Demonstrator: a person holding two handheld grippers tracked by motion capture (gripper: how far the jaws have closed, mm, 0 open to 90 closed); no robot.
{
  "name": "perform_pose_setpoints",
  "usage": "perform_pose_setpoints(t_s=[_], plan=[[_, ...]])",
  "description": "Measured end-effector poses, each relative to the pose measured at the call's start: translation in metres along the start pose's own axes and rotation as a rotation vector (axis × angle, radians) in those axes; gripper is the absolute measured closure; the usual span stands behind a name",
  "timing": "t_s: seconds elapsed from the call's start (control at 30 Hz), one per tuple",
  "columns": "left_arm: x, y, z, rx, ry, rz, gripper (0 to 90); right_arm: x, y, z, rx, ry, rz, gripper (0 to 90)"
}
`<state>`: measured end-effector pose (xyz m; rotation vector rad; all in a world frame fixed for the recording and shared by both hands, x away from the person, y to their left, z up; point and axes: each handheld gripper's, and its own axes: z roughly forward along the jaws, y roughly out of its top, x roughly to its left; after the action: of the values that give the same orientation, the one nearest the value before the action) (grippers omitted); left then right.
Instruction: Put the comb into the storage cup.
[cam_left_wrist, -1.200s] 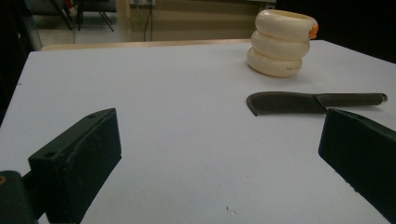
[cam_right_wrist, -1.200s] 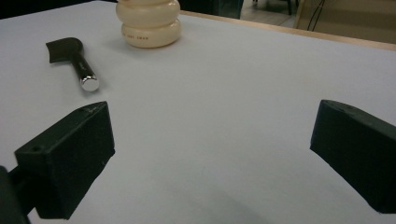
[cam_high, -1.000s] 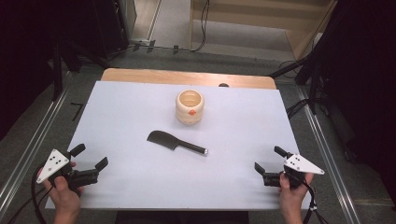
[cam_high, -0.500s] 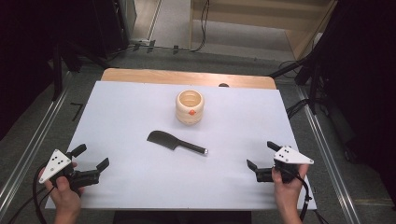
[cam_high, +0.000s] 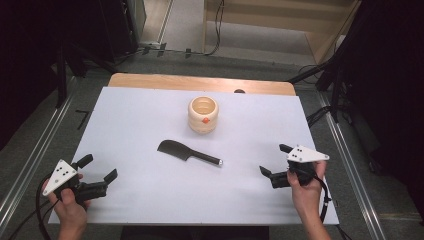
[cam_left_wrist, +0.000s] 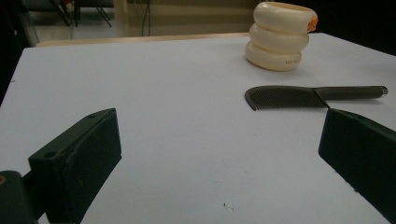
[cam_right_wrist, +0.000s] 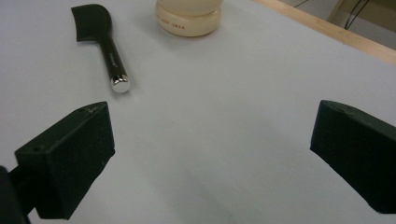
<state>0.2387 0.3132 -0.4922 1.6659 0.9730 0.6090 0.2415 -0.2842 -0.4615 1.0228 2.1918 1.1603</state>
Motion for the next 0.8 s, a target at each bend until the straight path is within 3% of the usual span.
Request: perform_pose_setpoints(t_s=[0.4, 0.53, 0.8], plan=[[-0.001, 0.0, 0.0, 0.002, -0.005, 0.008, 0.0, 0.009, 0.027, 0.021, 0.074, 0.045, -0.066, 0.0], [-0.001, 0.0, 0.0, 0.001, -0.007, 0.01, 0.0, 0.012, 0.042, 0.033, 0.121, 0.073, -0.119, 0.0], [0.0, 0.0, 0.0, 0.002, -0.007, 0.01, 0.0, 0.02, 0.062, 0.046, 0.169, 0.097, -0.171, 0.0]])
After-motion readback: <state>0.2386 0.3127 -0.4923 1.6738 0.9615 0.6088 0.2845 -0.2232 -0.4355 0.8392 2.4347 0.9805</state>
